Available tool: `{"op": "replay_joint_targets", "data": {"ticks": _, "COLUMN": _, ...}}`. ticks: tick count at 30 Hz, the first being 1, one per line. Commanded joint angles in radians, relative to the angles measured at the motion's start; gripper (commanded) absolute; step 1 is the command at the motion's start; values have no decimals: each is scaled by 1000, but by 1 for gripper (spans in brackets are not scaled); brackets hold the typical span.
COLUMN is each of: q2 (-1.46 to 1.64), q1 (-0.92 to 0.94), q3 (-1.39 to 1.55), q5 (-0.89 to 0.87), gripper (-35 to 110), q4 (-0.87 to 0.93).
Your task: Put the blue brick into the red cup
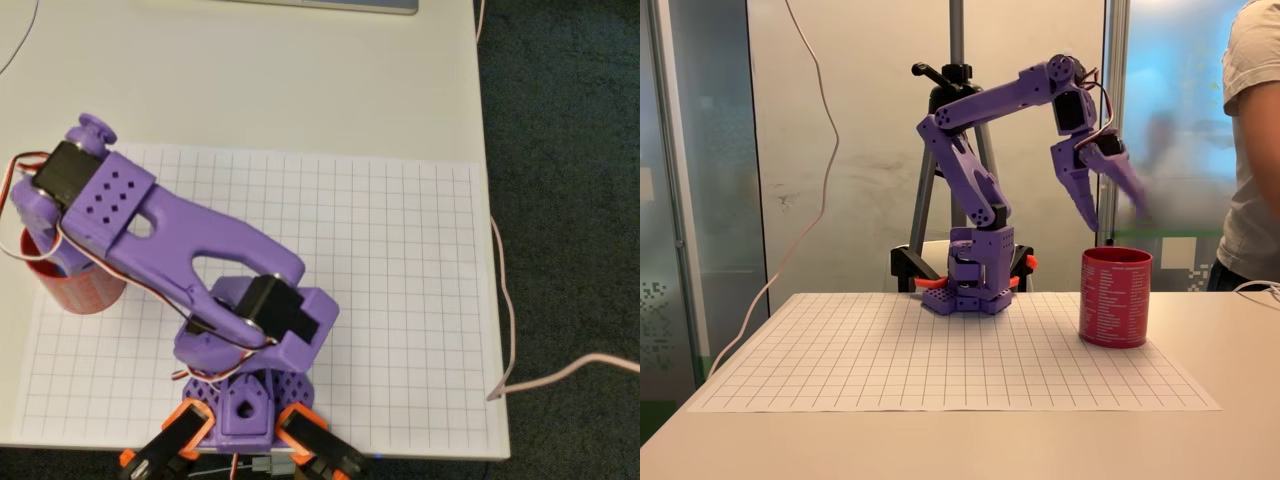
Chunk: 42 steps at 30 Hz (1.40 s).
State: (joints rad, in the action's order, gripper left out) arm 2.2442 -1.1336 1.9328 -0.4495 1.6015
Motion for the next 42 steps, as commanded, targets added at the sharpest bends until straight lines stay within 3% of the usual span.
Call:
{"op": "replay_joint_targets", "data": {"ticks": 1, "q2": 43, "q1": -14, "q3": -8, "q5": -17, "gripper": 66, "q4": 6}}
{"op": "replay_joint_targets", "data": {"ticks": 12, "q2": 32, "q1": -5, "q3": -3, "q5": -18, "gripper": 65, "q4": 9}}
{"op": "replay_joint_targets", "data": {"ticks": 13, "q2": 25, "q1": -5, "q3": -3, "q5": -15, "gripper": 60, "q4": 14}}
{"op": "replay_joint_targets", "data": {"ticks": 14, "q2": 18, "q1": -5, "q3": -9, "q5": 15, "gripper": 43, "q4": 14}}
{"op": "replay_joint_targets", "data": {"ticks": 15, "q2": 11, "q1": -2, "q3": -17, "q5": 49, "gripper": 0, "q4": 5}}
{"op": "replay_joint_targets", "data": {"ticks": 31, "q2": 17, "q1": 58, "q3": 12, "q5": 44, "gripper": 0, "q4": -63}}
{"op": "replay_joint_targets", "data": {"ticks": 39, "q2": -20, "q1": 545, "q3": 97, "q5": 143, "gripper": 0, "q4": -577}}
{"op": "replay_joint_targets", "data": {"ticks": 42, "q2": -61, "q1": 709, "q3": 86, "q5": 163, "gripper": 0, "q4": -684}}
